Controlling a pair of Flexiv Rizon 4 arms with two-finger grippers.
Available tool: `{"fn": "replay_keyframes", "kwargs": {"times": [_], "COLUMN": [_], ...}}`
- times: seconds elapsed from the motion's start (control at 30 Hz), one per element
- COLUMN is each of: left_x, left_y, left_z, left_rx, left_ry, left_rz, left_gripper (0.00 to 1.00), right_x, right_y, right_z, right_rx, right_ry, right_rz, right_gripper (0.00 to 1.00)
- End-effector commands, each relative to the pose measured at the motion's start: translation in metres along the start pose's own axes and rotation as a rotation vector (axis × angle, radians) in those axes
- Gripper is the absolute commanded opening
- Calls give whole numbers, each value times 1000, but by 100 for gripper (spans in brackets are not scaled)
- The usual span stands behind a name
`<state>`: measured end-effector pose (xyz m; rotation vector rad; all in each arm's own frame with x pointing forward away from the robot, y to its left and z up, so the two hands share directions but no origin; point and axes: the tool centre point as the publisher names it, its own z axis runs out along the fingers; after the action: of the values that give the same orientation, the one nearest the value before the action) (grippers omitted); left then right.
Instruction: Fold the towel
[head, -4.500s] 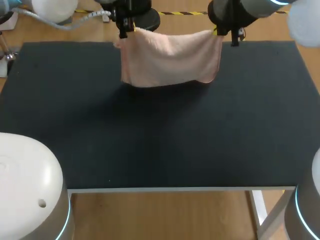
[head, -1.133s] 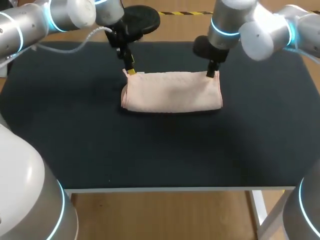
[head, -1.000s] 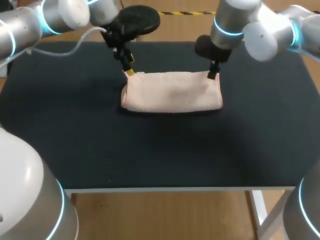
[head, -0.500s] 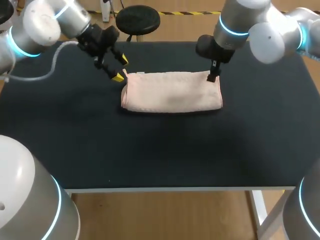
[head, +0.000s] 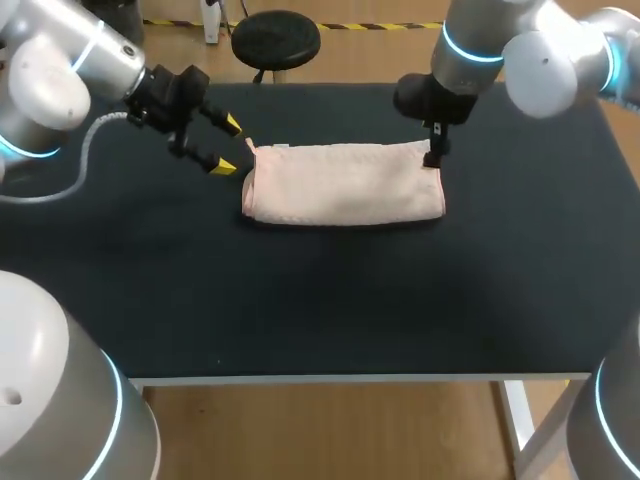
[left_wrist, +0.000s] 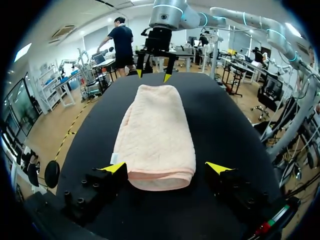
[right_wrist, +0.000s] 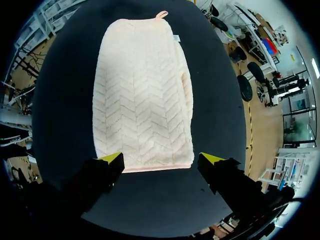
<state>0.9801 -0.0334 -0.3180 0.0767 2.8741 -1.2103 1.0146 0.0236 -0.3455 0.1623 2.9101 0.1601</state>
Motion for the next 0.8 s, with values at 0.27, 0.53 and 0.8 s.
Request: {"fn": "replay_keyframes", "kwargs": {"times": [0.27,0.53,0.8], "left_x": [4,4,4], "left_y": [-2,-2,-2], "left_z": [-1,-1,-1], "left_rx": [-4,-4,-4], "left_ry": [-19,-19,-19], "left_rz": [0,0,0], "left_gripper": [100,100,100], "right_x": [-1,-1,-5], "right_y": [1,1,-5], "right_z": [-4,-4,0], "right_rx": [8,8,-87], "right_ry": [4,4,-5], "right_rz": [1,1,56], "right_gripper": [100,100,100]}}
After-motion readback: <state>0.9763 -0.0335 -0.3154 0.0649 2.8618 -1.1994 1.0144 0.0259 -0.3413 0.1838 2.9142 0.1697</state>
